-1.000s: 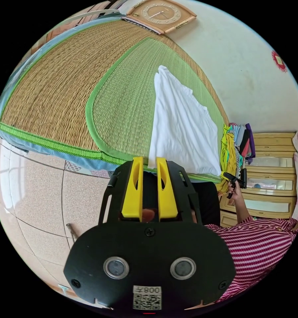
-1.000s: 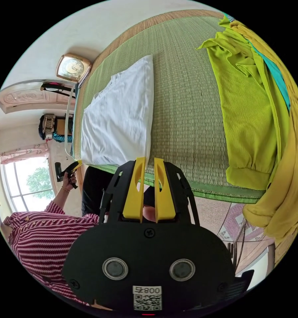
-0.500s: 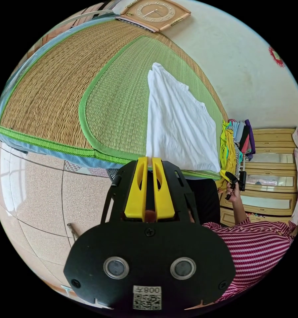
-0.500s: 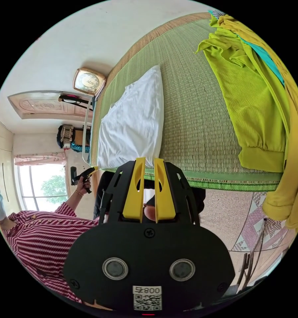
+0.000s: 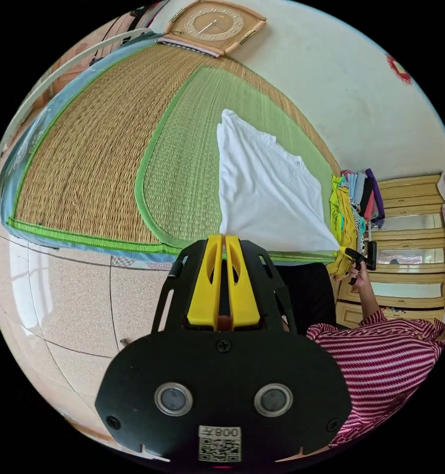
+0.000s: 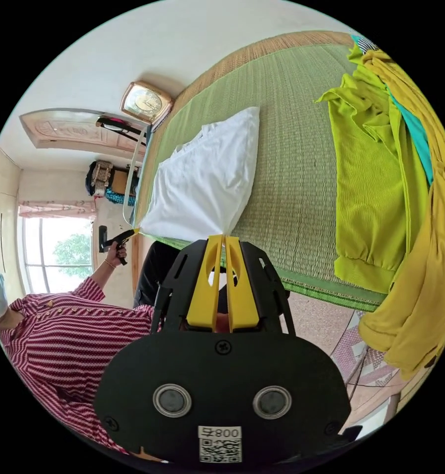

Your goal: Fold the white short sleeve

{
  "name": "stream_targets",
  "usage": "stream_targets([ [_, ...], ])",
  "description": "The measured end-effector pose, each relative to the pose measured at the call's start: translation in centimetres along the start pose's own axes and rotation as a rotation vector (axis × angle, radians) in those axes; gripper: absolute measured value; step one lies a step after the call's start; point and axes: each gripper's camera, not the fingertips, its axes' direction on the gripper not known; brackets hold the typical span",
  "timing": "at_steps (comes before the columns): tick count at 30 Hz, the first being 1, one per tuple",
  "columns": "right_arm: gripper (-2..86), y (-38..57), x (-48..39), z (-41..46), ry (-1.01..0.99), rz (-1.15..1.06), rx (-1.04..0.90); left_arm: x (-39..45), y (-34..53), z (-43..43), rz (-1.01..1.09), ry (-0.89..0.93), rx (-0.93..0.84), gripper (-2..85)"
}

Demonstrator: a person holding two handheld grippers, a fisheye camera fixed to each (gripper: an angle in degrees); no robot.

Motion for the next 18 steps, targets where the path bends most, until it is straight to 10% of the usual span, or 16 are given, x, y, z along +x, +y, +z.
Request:
stream_targets([
  [18,5.1,4.4,1.8,2.5,-0.143,0.075,0.132,2.9,0.7,0.9,-0.039,0.062,0.010,0.7],
])
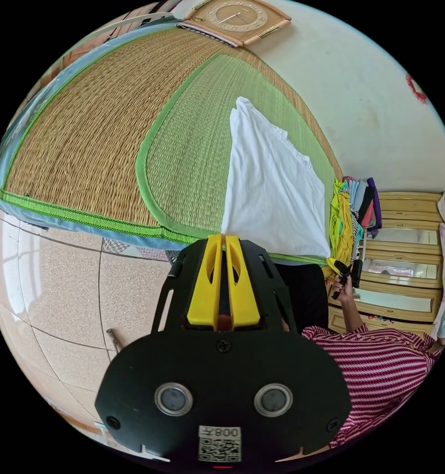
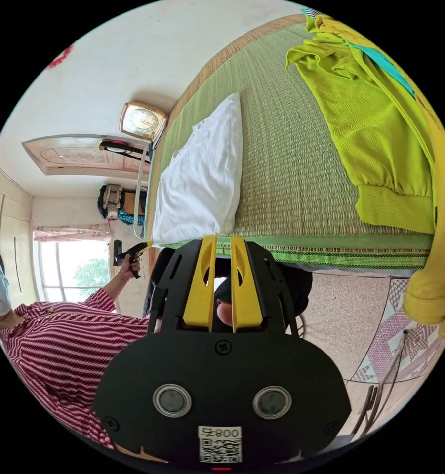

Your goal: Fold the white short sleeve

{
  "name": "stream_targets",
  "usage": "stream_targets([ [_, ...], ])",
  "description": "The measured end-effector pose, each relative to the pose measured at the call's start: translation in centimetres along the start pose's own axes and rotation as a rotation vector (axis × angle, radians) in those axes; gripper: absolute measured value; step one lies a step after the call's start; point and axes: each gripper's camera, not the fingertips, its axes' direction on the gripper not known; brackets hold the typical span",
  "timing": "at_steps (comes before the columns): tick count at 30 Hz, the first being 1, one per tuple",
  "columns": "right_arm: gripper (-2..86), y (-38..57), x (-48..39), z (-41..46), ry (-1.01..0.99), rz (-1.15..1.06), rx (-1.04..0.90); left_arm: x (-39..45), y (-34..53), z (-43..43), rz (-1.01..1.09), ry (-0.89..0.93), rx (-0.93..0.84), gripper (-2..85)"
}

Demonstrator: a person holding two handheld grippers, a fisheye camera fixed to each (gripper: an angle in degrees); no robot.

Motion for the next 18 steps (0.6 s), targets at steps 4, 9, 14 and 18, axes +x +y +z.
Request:
stream_targets([
  [4,2.2,-0.8,-1.2,-0.1,0.020,-0.046,-0.031,1.8,-0.2,-1.4,0.041,-0.024,0.052,0.7],
  [9,0.7,-0.2,-1.5,1.4,0.065,-0.068,-0.130,1.9,0.4,0.3,-0.063,-0.177,0.020,0.6],
  [14,0.5,0.1,-1.4,2.2,0.042,-0.046,-0.121,6.4,2.1,-0.1,-0.010,-0.198,0.133,0.8],
  [18,0.3,-0.1,-1.4,1.3,0.122,-0.014,-0.098,18.3,2.1,6.0,0.340,-0.095,0.018,2.3],
])
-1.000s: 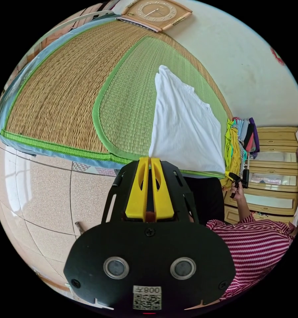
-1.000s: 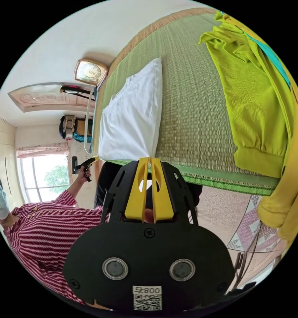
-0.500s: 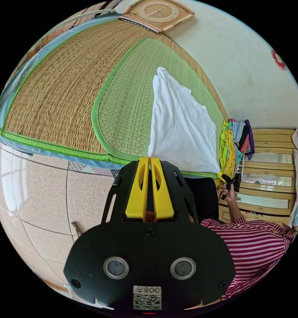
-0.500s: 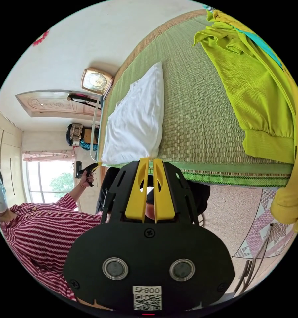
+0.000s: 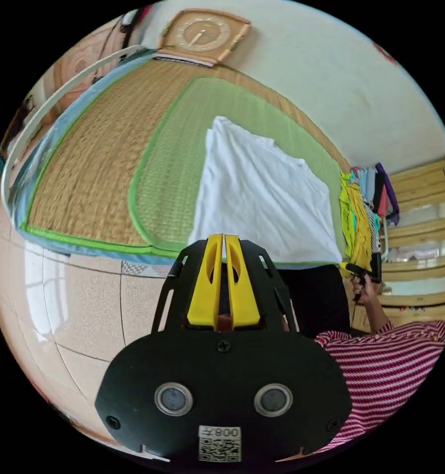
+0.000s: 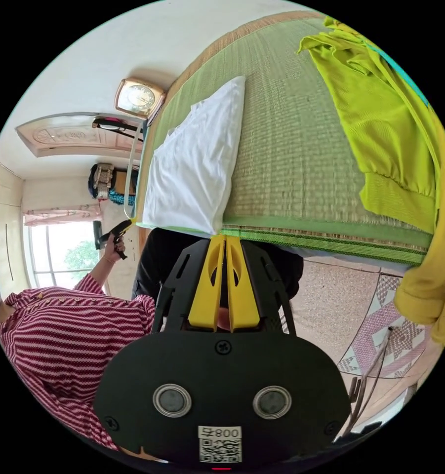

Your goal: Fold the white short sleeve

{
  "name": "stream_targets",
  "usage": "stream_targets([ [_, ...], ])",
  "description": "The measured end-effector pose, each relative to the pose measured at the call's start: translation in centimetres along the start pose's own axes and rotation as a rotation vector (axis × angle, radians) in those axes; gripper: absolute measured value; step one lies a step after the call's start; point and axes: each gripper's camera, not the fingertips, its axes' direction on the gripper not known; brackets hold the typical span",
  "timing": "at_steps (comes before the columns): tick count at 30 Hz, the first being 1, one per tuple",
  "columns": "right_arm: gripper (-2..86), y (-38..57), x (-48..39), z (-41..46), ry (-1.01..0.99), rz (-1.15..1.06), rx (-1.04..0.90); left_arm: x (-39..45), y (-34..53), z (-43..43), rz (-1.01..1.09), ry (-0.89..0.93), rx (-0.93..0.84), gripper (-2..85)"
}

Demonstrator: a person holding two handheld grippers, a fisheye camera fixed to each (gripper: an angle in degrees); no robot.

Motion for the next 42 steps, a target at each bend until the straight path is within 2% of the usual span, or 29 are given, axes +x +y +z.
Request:
stream_targets([
  [6,1.3,-5.4,-2.2,-2.1,0.137,-0.014,0.108,19.0,-4.2,8.9,0.504,0.124,-0.095,5.9],
  [10,3.5,-12.0,-5.3,-1.5,0.238,-0.074,0.141,28.2,-4.5,13.8,0.745,0.068,-0.158,6.7],
  [13,5.1,-17.6,-7.1,0.0,0.331,-0.098,0.129,32.3,-3.7,16.9,0.851,-0.011,-0.202,6.9],
  [21,3.7,-26.0,-7.6,3.7,0.423,-0.076,0.066,36.9,-2.0,21.9,0.921,-0.148,-0.279,4.9],
  [32,-0.1,-27.4,-7.4,0.1,0.297,-0.092,0.155,40.2,-1.6,21.7,0.897,-0.115,-0.208,1.4],
  [36,-0.1,-28.7,-5.3,1.7,0.348,-0.039,0.089,41.2,-1.9,22.7,0.870,-0.128,-0.207,3.4],
  [42,0.2,-28.6,-2.7,0.5,0.358,0.008,0.098,42.4,-2.0,24.4,0.882,-0.192,-0.219,3.8],
])
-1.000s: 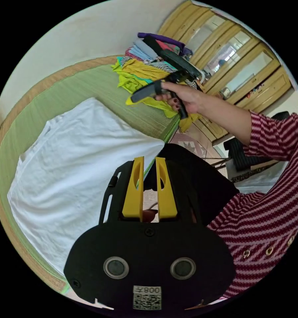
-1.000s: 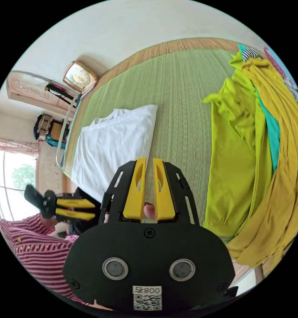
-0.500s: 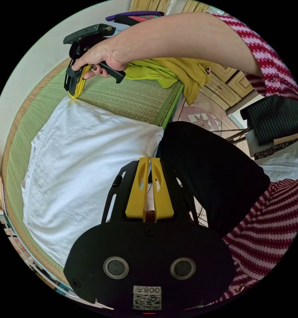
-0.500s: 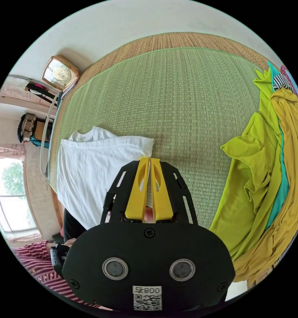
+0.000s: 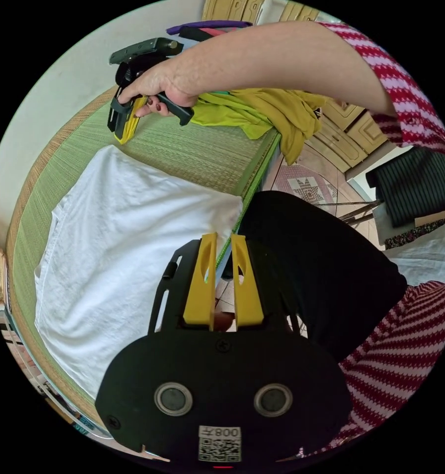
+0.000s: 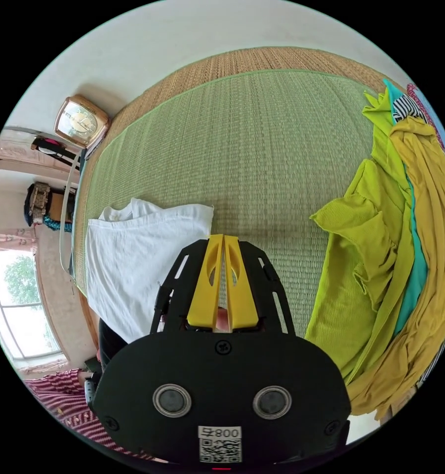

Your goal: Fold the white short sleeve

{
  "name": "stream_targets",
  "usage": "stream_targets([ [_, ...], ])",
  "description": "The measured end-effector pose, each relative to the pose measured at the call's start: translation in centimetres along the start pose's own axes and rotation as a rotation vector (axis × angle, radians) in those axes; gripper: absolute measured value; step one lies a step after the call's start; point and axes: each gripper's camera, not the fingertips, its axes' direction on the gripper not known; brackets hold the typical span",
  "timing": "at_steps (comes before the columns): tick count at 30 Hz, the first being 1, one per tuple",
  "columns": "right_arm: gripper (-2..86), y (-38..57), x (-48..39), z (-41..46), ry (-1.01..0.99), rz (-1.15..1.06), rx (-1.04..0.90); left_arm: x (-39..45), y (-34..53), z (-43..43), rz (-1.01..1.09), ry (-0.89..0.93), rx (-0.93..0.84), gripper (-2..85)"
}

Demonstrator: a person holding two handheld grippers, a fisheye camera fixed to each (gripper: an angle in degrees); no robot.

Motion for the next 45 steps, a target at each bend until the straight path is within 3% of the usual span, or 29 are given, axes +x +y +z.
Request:
stream_targets([
  [12,6.7,3.4,7.3,0.1,-0.362,0.060,-0.027,-4.1,1.7,-5.4,-0.186,0.155,0.185,0.6],
  [24,7.1,2.2,10.8,2.1,-0.530,0.123,-0.007,-5.4,3.2,-7.0,-0.195,0.187,0.212,0.4],
  [45,1.3,-2.4,9.4,2.0,-0.513,0.082,-0.003,-7.8,7.6,-7.7,-0.161,0.269,0.252,0.5],
])
